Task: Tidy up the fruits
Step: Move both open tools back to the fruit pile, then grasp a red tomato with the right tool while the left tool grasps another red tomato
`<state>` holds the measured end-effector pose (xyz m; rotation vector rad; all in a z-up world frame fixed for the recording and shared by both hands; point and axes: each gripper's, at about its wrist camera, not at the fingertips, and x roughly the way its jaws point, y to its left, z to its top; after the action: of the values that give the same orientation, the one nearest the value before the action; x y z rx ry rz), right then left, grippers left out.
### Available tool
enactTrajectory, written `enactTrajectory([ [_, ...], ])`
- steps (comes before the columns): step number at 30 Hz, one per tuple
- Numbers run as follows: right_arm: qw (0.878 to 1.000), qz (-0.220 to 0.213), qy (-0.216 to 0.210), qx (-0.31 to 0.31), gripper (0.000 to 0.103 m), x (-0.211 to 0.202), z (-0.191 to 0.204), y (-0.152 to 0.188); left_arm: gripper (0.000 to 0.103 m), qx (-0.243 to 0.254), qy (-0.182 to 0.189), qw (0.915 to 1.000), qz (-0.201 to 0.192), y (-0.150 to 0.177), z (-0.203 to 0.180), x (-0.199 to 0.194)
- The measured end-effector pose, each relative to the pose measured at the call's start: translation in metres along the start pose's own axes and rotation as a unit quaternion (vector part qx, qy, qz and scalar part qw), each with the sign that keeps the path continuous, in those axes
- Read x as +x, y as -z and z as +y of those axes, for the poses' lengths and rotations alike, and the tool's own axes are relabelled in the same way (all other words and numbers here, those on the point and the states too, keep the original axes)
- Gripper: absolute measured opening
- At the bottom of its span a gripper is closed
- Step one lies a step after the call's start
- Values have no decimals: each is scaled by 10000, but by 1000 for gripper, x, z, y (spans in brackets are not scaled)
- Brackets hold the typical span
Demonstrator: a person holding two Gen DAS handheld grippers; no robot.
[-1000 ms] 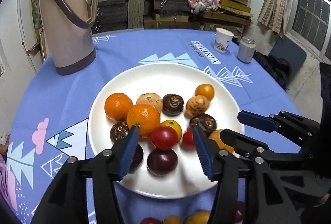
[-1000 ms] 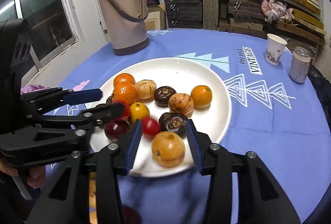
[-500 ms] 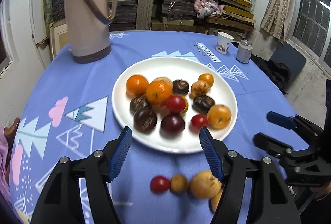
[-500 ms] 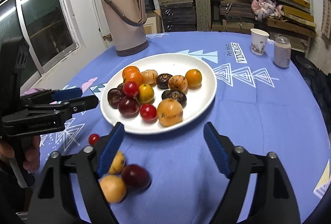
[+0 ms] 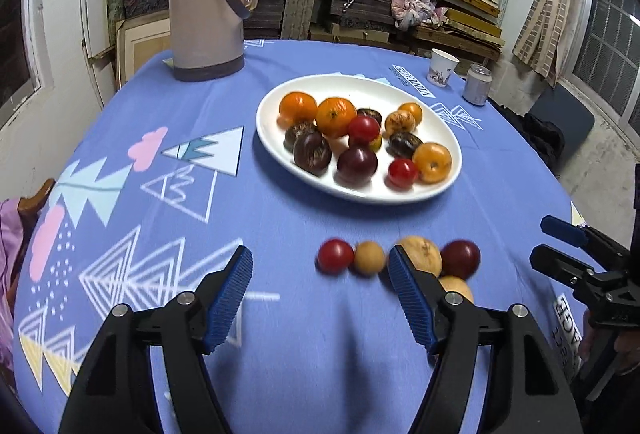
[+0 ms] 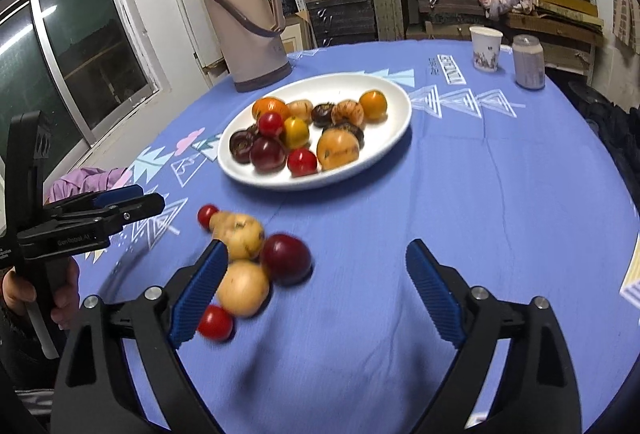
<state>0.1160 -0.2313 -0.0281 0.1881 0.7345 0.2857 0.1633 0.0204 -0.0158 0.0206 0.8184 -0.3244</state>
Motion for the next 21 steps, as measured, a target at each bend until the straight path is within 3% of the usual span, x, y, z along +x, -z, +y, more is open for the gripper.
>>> enactTrajectory([
  [8, 9995, 197, -125, -199, 89, -1, 15, 27, 72, 5, -8, 9998, 200, 25, -3, 0],
  [21, 9964, 510, -380, -554, 89, 10, 38, 44, 72, -32, 13, 9991, 421, 36, -1, 10],
])
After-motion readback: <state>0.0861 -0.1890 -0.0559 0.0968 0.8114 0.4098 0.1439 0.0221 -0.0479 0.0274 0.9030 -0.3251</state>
